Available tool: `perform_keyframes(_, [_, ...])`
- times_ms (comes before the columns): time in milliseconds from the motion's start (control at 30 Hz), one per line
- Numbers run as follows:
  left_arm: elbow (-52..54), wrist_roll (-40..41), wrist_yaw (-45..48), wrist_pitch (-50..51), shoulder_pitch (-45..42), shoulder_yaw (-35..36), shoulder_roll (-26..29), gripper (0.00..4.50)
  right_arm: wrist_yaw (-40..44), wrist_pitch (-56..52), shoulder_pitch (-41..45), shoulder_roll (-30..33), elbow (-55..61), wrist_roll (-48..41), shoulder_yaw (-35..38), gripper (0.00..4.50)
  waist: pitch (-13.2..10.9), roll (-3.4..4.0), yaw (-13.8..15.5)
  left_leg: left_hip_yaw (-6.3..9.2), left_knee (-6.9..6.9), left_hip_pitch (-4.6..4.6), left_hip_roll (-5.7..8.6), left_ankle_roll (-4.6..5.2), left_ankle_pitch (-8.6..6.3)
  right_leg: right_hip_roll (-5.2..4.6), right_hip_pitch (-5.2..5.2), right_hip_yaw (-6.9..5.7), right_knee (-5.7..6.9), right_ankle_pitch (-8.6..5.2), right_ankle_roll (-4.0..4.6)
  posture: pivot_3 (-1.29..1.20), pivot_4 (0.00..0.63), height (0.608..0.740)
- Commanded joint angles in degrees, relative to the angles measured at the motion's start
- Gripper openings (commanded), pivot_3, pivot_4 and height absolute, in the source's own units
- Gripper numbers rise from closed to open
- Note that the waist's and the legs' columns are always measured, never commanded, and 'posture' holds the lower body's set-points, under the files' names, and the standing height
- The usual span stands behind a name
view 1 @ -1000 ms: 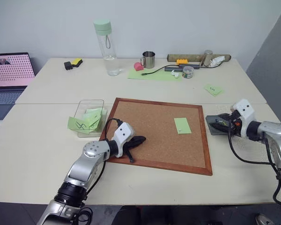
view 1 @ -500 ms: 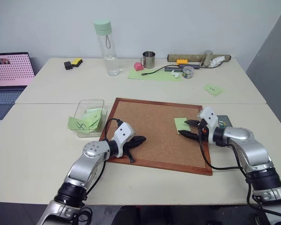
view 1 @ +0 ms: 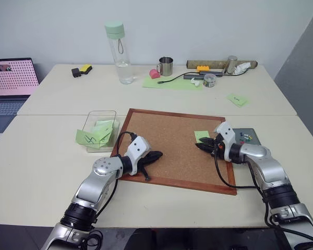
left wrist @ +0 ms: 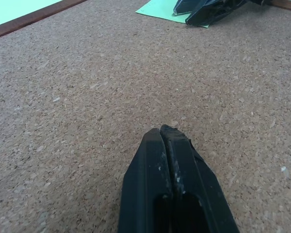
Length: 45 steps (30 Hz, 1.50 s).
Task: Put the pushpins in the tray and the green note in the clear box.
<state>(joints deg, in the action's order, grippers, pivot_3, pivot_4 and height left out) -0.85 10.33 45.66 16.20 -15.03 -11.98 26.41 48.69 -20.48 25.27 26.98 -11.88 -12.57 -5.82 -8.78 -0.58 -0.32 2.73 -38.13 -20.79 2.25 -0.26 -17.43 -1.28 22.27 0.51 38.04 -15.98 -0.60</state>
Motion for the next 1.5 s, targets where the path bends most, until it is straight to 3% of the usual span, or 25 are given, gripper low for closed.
perform_keyframes(33, [-2.2,-2.1,0.3,2.7,2.3,-1.7,1.1,0.00,0.0,1.1,-0.2,0.7,1.4,-0.6,1.9,0.29,0.0,0.00,0.0,0.00,0.00,0.00,0.00,0.00,0.00,0.00,0.00,0.00,0.00,0.00,0.00,0.00,0.150,0.740])
perform_keyframes(100, [-2.2,-2.1,0.2,2.7,2.3,-1.7,1.0,0.00,0.0,0.9,-0.4,0.7,1.9,-0.9,2.1,0.03,0.0,0.00,0.0,0.00,0.00,0.00,0.00,0.00,0.00,0.00,0.00,0.00,0.00,0.00,0.00,0.00,0.150,0.740])
perform_keyframes(633, [-4.9,-2.5,-3.3,1.3,1.4,-0.6,-1.7,0.00,1.5,0.3,-0.3,4.2,13.0,-1.6,1.6,0.03,0.0,0.03,0.2,0.01,0.00,0.01,0.00,0.00,0.00,0.00,-0.01,0.00,0.00,0.00,0.00,0.00,0.150,0.740])
perform_keyframes(833, [-0.8,4.1,-3.7,6.1,0.1,4.1,-4.2,0.00,2.0,3.2,-0.5,6.3,17.3,1.1,-0.1,0.03,0.0,0.01,0.4,0.08,-0.05,0.00,0.03,0.00,0.00,0.00,-0.06,-0.03,0.02,0.03,-0.05,0.00,0.150,0.740])
perform_keyframes(1100, [6.8,26.0,-9.0,24.4,-3.3,17.1,-13.0,1.47,0.9,13.9,-0.2,7.5,18.4,6.5,-1.1,0.00,-0.2,-0.26,0.2,0.11,-0.06,-0.12,0.02,-0.03,0.02,0.00,0.04,-0.08,-0.01,0.02,-0.05,0.00,0.150,0.740])
perform_keyframes(1267, [7.8,35.9,-13.2,31.7,-4.6,20.8,-19.7,2.37,1.2,20.1,0.8,8.0,18.9,9.0,-2.1,0.00,-0.2,-0.35,0.2,0.09,-0.11,-0.13,0.02,-0.20,0.11,-0.01,0.02,-0.07,-0.04,0.02,-0.06,0.00,0.150,0.740])
perform_keyframes(1500, [6.3,41.0,-16.7,33.9,-6.7,21.2,-25.3,3.66,2.3,27.2,1.1,9.1,19.8,12.2,-3.9,0.00,-0.2,-0.38,0.3,0.10,-0.11,-0.12,0.03,-0.29,0.16,0.00,0.01,-0.08,-0.03,0.02,-0.06,0.00,0.150,0.740])
